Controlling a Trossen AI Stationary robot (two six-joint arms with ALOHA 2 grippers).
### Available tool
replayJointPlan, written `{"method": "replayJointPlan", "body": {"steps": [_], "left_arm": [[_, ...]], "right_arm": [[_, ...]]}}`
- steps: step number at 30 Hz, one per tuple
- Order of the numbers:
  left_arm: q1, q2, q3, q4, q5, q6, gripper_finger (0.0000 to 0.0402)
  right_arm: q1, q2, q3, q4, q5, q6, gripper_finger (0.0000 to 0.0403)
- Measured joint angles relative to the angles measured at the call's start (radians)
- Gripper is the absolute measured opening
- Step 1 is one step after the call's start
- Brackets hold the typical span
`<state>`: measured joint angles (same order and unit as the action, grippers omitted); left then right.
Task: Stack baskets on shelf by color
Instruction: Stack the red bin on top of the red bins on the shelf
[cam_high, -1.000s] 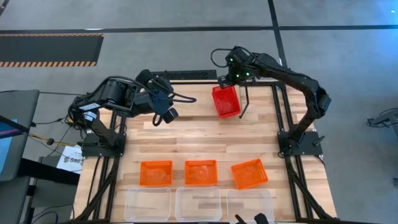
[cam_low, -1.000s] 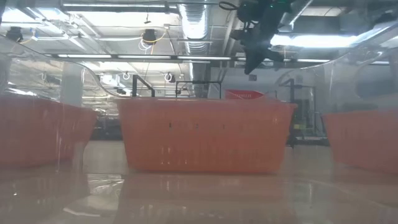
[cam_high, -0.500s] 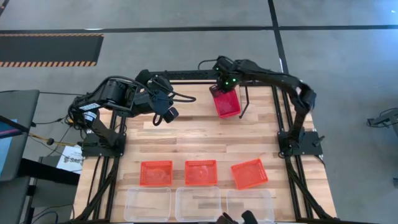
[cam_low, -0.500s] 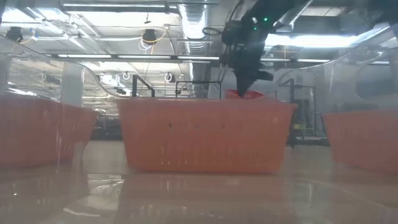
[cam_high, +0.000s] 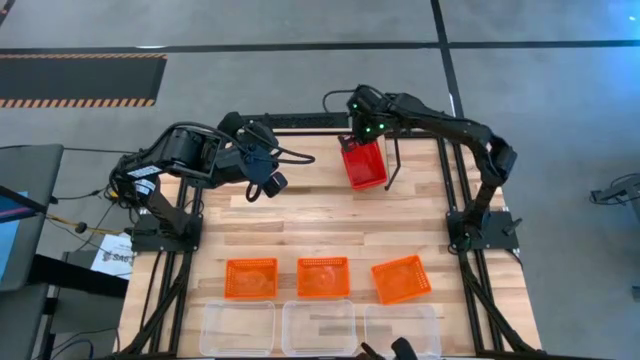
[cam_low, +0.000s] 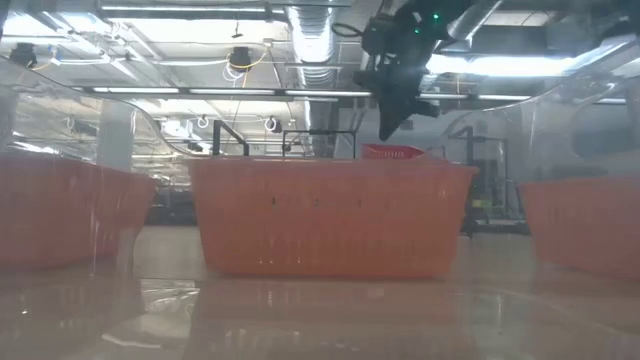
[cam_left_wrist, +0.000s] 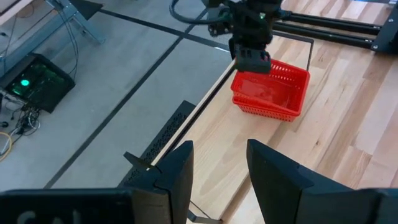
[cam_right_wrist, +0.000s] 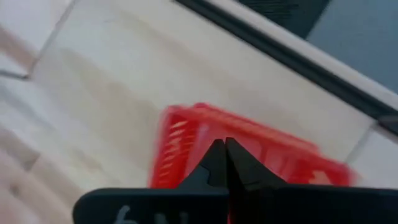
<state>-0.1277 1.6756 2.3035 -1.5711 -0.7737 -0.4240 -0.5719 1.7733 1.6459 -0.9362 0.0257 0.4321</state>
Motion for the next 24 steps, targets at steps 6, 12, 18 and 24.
{"method": "replayJointPlan", "body": {"steps": [6, 12, 18, 24], "left_arm": [[0.001, 0.0, 0.0, 0.0, 0.0, 0.0, 0.0139], [0.005, 0.0, 0.0, 0.0, 0.0, 0.0, 0.0139], [0.007, 0.0, 0.0, 0.0, -0.001, 0.0, 0.0139], [0.007, 0.0, 0.0, 0.0, -0.001, 0.0, 0.0139]], "right_arm": [[-0.026, 0.017, -0.002, 0.002, 0.0, -0.007, 0.0001], [-0.028, 0.015, 0.0, 0.006, 0.001, -0.013, 0.0001], [0.03, 0.013, 0.0, 0.005, -0.079, -0.016, 0.0], [0.169, 0.052, 0.001, 0.05, -0.108, -0.046, 0.0]]}}
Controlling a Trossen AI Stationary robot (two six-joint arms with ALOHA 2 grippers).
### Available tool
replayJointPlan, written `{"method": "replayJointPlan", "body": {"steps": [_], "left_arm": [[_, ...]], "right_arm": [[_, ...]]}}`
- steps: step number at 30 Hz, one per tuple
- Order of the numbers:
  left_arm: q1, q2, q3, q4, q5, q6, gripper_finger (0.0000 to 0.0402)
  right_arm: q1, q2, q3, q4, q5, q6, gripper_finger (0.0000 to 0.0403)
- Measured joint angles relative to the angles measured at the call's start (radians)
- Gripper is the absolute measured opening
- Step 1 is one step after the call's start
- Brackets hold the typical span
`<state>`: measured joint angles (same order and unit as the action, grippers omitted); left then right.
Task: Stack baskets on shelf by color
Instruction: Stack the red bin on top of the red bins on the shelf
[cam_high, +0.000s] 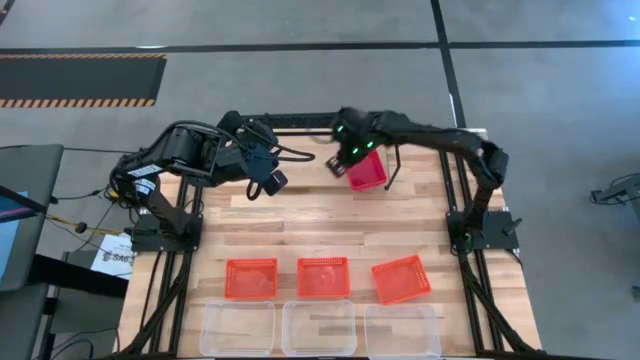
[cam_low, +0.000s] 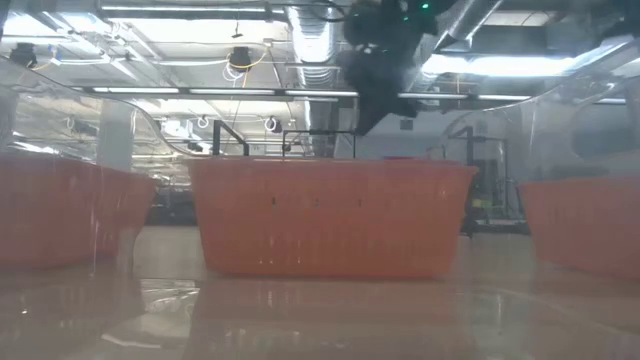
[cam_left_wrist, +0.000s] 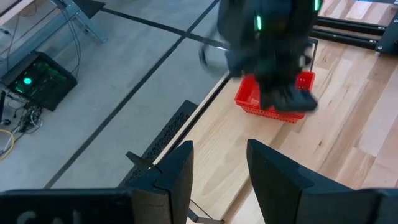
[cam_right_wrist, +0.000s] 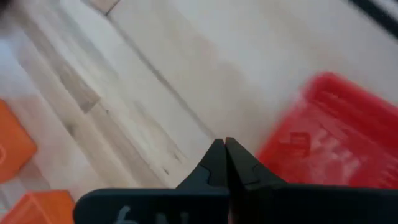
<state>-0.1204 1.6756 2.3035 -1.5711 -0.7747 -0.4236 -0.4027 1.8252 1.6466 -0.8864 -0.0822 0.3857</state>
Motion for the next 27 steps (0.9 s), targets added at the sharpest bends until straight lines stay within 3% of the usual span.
{"method": "replayJointPlan", "body": {"steps": [11, 27], "left_arm": [[0.0, 0.0, 0.0, 0.0, 0.023, -0.008, 0.0139], [0.0, 0.0, 0.0, 0.0, 0.032, -0.011, 0.0139]], "right_arm": [[0.013, 0.199, -0.002, 0.066, 0.009, -0.03, 0.0], [-0.141, 0.183, 0.029, 0.099, 0.063, -0.126, 0.0]]}}
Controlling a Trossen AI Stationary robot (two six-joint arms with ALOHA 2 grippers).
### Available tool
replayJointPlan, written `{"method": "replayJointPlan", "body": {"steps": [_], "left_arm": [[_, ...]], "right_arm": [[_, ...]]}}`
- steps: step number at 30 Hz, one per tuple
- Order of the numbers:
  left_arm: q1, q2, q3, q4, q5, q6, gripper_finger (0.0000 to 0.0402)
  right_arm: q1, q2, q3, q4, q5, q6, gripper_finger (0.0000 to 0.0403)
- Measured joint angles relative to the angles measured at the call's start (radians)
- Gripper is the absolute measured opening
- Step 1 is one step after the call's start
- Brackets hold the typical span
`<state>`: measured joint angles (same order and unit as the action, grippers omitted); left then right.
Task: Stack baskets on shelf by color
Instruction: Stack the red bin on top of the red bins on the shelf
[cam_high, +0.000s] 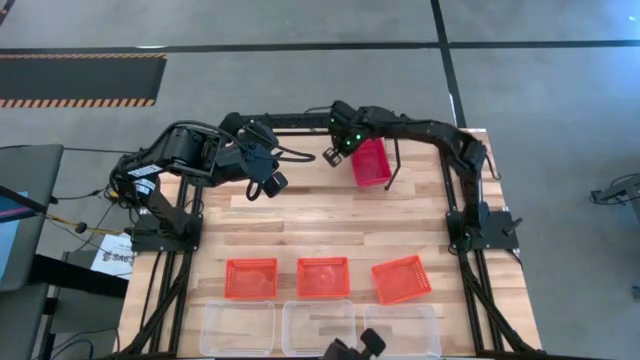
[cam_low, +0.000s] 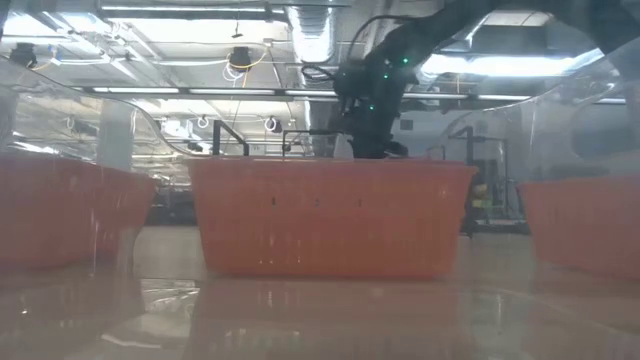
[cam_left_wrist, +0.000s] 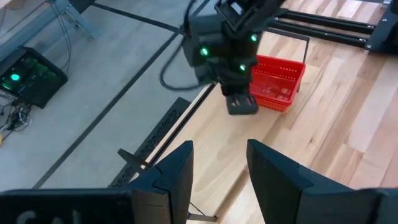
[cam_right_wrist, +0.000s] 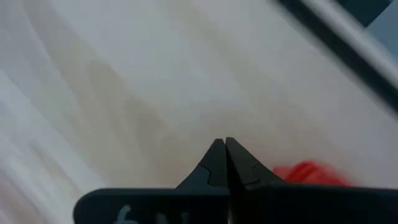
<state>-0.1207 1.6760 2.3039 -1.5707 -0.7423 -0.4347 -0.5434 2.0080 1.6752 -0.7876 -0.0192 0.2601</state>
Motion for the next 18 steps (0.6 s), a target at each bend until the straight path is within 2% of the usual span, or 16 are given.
{"method": "replayJointPlan", "body": {"steps": [7, 10, 14, 18], "left_arm": [[0.0, 0.0, 0.0, 0.0, -0.003, 0.0, 0.0139], [0.0, 0.0, 0.0, 0.0, -0.003, 0.0, 0.0139], [0.0, 0.0, 0.0, 0.0, -0.003, 0.001, 0.0139], [0.0, 0.0, 0.0, 0.0, -0.003, 0.001, 0.0139]], "right_arm": [[-0.037, 0.0, 0.06, 0.029, 0.006, -0.022, 0.0], [-0.037, 0.0, 0.099, -0.018, 0.0, -0.024, 0.0], [0.006, 0.0, 0.204, -0.246, 0.002, -0.11, 0.0], [0.085, -0.001, 0.27, -0.542, 0.094, -0.179, 0.0]]}}
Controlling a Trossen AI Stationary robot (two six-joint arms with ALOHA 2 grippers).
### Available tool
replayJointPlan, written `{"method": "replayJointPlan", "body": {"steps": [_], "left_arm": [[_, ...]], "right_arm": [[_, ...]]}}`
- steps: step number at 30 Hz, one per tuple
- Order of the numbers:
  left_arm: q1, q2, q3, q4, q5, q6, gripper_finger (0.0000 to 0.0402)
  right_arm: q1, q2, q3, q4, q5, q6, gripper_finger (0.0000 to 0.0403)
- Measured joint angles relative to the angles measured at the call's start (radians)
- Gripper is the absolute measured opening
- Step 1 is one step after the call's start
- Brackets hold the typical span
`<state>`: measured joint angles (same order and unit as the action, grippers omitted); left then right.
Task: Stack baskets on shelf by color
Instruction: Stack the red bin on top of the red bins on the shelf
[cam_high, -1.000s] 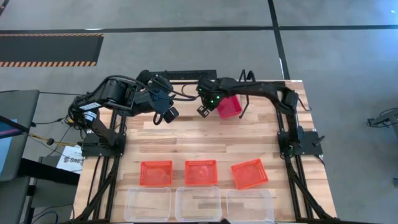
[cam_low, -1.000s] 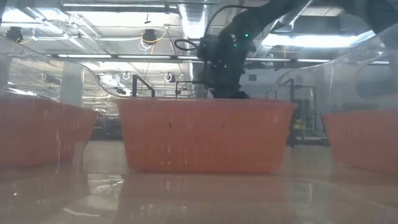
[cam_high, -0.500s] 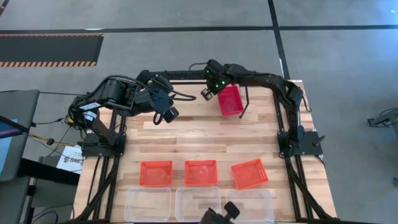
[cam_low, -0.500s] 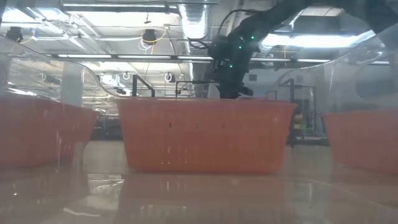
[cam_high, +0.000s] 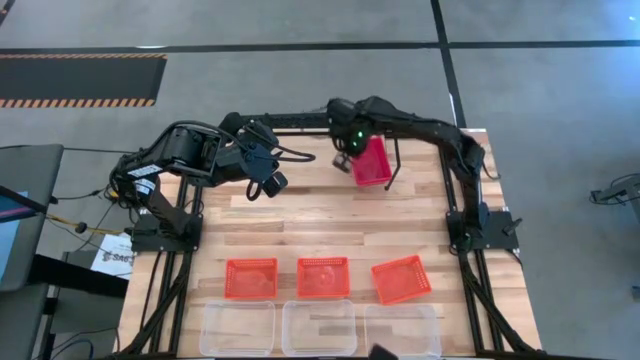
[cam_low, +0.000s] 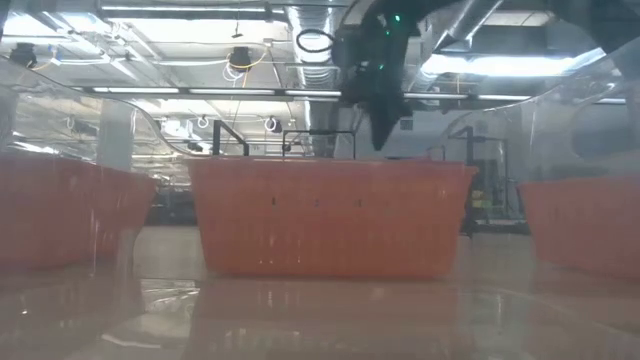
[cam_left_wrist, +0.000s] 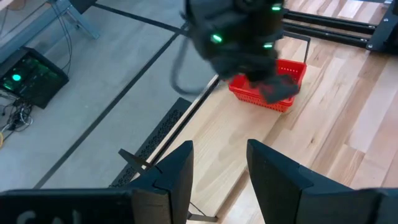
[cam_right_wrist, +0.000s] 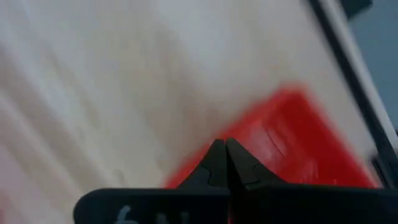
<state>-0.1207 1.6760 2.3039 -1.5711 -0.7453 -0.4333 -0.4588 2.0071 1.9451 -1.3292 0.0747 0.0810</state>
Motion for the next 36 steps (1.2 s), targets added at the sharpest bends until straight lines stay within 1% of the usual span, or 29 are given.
{"method": "replayJointPlan", "body": {"steps": [3, 4, 6, 7, 9, 11, 17, 19, 22, 25, 28, 36], "left_arm": [[0.0, 0.0, 0.0, 0.0, 0.0, 0.001, 0.0139], [0.0, 0.0, 0.0, 0.0, 0.0, 0.002, 0.0139], [0.0, 0.0, 0.0, 0.0, 0.0, 0.011, 0.0139], [0.0, 0.0, 0.0, 0.0, 0.0, 0.018, 0.0139], [0.0, 0.0, 0.0, 0.0, 0.001, 0.021, 0.0139], [0.0, 0.0, 0.0, 0.0, 0.001, 0.029, 0.0139], [0.0, 0.0, 0.0, 0.0, 0.001, 0.037, 0.0139], [0.0, 0.0, 0.0, 0.0, 0.001, 0.037, 0.0139], [0.0, 0.0, 0.0, 0.0, 0.001, 0.037, 0.0139], [0.0, 0.0, 0.0, 0.0, 0.004, 0.037, 0.0139], [0.0, 0.0, 0.0, 0.0, 0.005, 0.037, 0.0139], [0.0, 0.0, 0.0, 0.0, 0.005, 0.029, 0.0139]], "right_arm": [[0.06, -0.014, 0.009, -0.202, 0.043, -0.014, 0.0], [0.083, -0.018, 0.01, -0.246, 0.054, -0.013, 0.0], [0.129, -0.031, -0.012, -0.242, 0.059, -0.015, 0.0], [0.145, -0.049, -0.033, -0.215, 0.04, -0.022, 0.0], [0.188, -0.077, -0.057, -0.227, 0.031, -0.02, 0.0], [0.214, -0.1, -0.096, -0.249, 0.031, 0.016, 0.0], [0.258, -0.176, -0.261, -0.202, 0.029, 0.059, 0.0], [0.259, -0.192, -0.329, -0.156, 0.02, 0.071, 0.0], [0.254, -0.212, -0.422, -0.059, -0.022, 0.085, 0.0], [0.253, -0.218, -0.486, 0.012, -0.027, 0.079, 0.0], [0.249, -0.217, -0.516, 0.069, -0.027, 0.069, 0.0], [0.208, -0.215, -0.516, 0.207, -0.023, 0.002, 0.0]]}}
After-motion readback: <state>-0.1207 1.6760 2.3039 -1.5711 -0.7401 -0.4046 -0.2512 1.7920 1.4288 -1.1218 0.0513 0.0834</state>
